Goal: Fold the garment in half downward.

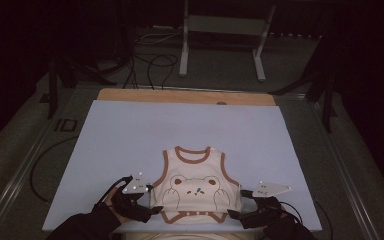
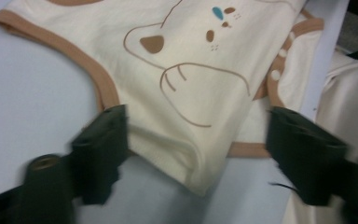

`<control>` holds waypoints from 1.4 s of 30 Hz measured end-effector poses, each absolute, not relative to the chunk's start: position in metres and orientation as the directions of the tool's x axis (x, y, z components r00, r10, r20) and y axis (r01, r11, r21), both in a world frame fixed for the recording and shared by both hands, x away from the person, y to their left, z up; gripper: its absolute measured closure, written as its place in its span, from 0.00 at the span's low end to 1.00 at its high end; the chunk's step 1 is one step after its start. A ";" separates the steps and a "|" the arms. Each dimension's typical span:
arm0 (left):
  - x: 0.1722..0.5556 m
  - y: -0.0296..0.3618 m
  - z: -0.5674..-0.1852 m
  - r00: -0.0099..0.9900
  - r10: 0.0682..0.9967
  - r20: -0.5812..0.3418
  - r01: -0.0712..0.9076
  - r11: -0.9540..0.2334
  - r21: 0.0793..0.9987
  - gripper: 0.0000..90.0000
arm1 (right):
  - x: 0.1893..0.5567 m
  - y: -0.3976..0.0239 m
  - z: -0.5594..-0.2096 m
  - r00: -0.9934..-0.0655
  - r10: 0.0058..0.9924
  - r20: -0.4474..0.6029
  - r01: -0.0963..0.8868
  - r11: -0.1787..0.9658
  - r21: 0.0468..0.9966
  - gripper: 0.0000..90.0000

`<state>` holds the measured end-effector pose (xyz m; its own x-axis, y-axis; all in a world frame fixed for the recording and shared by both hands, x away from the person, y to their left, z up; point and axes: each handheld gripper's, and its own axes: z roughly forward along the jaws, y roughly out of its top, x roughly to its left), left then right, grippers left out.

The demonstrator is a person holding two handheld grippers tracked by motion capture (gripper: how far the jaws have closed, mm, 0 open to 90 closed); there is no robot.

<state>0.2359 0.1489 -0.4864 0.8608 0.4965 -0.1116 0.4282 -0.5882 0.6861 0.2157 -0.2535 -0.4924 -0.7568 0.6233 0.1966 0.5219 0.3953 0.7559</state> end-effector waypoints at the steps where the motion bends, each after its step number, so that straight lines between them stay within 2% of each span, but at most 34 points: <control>1: 0.236 0.148 -0.485 0.864 0.490 -0.119 0.429 -0.590 0.685 0.23 | 0.216 -0.254 -0.492 -0.757 0.623 0.197 0.522 0.395 0.756 0.15; 4: 0.237 0.145 -0.483 0.883 0.453 -0.125 0.409 -0.609 0.679 0.06 | 0.217 -0.257 -0.488 -0.750 0.639 0.171 0.506 0.386 0.772 0.15; 7: 0.238 0.142 -0.480 0.898 0.423 -0.122 0.384 -0.617 0.687 0.00 | 0.218 -0.261 -0.483 -0.739 0.654 0.163 0.498 0.367 0.786 0.15; 16: 0.249 0.143 -0.465 0.897 0.433 -0.085 0.359 -0.603 0.713 0.00 | 0.225 -0.261 -0.469 -0.744 0.659 0.109 0.475 0.406 0.781 0.15; 21: 0.259 0.146 -0.457 0.899 0.431 -0.079 0.348 -0.595 0.725 0.00 | 0.231 -0.257 -0.463 -0.743 0.659 0.116 0.476 0.399 0.784 0.14; 25: 0.268 0.146 -0.450 0.898 0.434 -0.071 0.342 -0.587 0.734 0.00 | 0.242 -0.253 -0.452 -0.745 0.662 0.080 0.448 0.409 0.795 0.11; 42: 0.300 0.142 -0.430 0.909 0.415 -0.047 0.306 -0.584 0.752 0.00 | 0.285 -0.239 -0.428 -0.777 0.629 0.012 0.370 0.442 0.817 0.11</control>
<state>0.3002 0.1425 -0.4303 0.9087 0.4148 -0.0471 0.3055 -0.5839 0.7521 0.2849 -0.2394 -0.4276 -0.7773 0.6290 0.0118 0.3700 0.4420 0.8172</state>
